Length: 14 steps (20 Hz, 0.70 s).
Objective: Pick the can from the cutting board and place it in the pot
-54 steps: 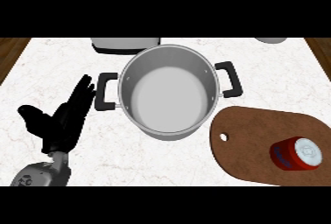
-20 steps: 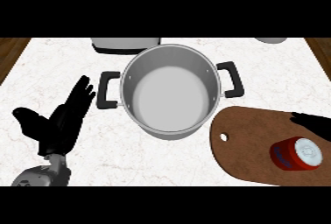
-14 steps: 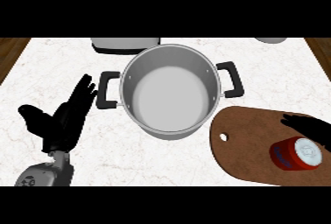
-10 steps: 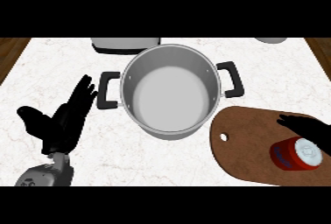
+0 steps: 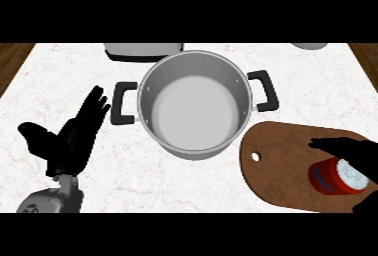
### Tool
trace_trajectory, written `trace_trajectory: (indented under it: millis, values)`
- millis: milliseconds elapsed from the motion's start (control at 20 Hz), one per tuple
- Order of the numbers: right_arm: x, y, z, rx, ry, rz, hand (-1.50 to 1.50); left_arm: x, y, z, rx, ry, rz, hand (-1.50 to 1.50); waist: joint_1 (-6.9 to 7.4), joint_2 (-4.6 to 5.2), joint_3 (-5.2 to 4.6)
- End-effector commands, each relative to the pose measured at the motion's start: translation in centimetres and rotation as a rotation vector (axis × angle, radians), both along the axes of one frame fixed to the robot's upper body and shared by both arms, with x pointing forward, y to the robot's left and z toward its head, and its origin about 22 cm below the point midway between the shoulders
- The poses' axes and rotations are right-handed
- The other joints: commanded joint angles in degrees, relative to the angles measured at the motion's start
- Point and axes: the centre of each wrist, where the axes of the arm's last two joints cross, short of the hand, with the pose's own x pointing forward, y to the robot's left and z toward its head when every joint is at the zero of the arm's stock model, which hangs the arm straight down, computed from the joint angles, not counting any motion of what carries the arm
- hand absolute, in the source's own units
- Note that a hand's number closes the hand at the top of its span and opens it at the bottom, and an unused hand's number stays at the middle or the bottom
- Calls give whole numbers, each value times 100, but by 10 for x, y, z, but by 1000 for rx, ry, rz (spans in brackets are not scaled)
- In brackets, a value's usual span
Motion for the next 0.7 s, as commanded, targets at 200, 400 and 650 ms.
trace_trajectory:
  millis: [200,400,650]
  values:
    - [10,12,-19,105,-81,94,150,1,-2,-5,-8,7,-9,0,0,1,0]
    - [-9,8,-14,127,-90,102,150,-9,-21,22,-23,9,8,0,-11,-9,0]
    - [-26,61,-45,66,-62,-453,150,-6,3,6,2,9,43,0,-196,-81,-23]
